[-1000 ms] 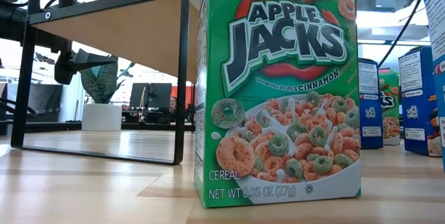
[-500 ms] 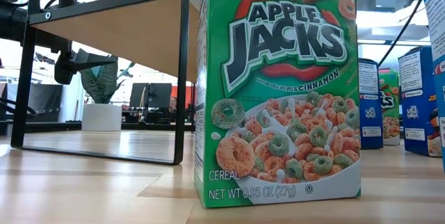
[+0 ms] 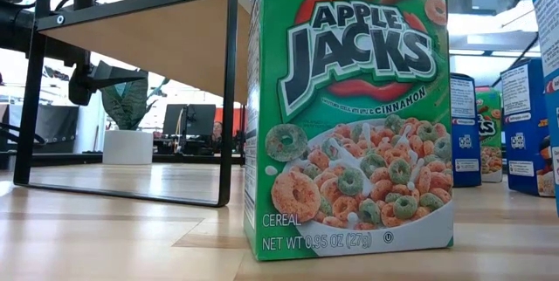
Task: Stack cereal on shelf
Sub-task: Put the top light blue cereal box on the shelf aligned with the other light blue cereal box
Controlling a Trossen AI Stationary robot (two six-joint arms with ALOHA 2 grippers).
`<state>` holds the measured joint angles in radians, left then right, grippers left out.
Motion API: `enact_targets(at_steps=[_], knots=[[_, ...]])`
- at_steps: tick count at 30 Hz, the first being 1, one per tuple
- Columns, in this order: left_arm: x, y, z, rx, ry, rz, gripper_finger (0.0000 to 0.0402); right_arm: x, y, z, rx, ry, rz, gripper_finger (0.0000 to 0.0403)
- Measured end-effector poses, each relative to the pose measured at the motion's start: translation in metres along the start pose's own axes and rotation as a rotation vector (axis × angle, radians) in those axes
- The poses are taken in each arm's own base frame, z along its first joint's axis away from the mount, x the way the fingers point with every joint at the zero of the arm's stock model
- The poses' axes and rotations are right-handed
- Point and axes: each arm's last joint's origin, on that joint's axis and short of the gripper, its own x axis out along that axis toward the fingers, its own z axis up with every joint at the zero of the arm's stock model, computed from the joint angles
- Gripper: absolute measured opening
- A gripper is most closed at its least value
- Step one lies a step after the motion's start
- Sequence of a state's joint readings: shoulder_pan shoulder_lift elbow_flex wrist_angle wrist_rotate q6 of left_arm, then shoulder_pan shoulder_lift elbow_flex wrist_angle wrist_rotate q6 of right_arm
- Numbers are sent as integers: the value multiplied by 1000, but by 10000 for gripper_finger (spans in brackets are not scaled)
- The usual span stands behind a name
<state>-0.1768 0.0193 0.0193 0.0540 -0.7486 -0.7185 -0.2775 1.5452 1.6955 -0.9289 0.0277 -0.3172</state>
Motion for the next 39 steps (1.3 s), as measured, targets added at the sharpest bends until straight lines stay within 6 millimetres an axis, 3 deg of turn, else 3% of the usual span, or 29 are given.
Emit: enact_targets(at_steps=[3, 10, 16, 27, 39], knots=[[0, 0, 0, -1, 0, 0, 280, 11, 5, -11, 28, -55, -14, 13], [0, 0, 0, -1, 0, 0, 280, 36, 14, -30, 103, -86, -17, 30], [0, 0, 0, -2, 0, 0, 280, 54, 11, -43, 121, -71, -34, 9], [0, 0, 0, -8, 0, 0, 280, 68, 1, -59, 145, -30, -56, 21], [0, 0, 0, -8, 0, 0, 280, 72, -17, -56, 147, -113, -113, 22]])
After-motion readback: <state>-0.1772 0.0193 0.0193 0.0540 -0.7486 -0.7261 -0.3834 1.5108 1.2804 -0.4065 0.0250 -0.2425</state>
